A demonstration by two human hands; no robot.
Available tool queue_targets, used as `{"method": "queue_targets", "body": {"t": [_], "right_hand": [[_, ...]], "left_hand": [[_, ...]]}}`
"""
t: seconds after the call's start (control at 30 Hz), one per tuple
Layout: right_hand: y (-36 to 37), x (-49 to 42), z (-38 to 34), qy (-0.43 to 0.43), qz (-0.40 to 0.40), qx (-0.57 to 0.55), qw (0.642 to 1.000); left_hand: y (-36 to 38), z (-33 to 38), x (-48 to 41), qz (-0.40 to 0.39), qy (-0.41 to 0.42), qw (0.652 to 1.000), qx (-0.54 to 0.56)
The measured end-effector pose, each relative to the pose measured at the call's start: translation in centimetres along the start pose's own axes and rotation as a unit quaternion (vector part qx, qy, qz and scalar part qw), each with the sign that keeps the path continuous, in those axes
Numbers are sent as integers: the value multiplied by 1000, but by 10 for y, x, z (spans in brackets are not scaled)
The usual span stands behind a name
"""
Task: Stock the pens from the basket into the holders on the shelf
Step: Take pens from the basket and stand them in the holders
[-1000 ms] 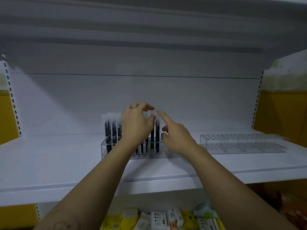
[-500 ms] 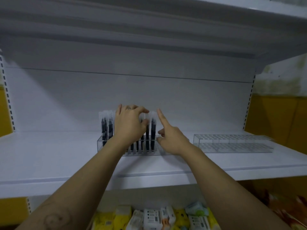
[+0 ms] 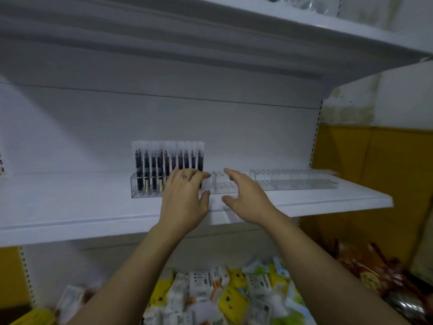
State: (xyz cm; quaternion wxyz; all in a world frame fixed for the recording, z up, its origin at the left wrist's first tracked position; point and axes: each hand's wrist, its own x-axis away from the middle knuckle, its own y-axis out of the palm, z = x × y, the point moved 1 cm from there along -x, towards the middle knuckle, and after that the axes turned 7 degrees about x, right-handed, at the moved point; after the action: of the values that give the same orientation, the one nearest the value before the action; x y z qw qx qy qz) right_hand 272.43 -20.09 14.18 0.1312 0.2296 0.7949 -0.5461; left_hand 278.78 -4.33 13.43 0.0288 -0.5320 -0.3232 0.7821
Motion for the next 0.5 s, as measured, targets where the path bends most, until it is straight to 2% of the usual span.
{"method": "queue_targets", "body": {"t": [0.23, 0.33, 0.5], "right_hand": [[4, 76, 6, 37, 6, 51, 998], [15, 111, 16, 57, -24, 78, 995], [45, 164, 42, 125, -85, 110, 983]], "left_hand": [[5, 27, 60, -67, 6, 996, 56], [12, 36, 93, -105, 6, 991, 80], [37, 40, 154, -203, -41, 973, 103]]}}
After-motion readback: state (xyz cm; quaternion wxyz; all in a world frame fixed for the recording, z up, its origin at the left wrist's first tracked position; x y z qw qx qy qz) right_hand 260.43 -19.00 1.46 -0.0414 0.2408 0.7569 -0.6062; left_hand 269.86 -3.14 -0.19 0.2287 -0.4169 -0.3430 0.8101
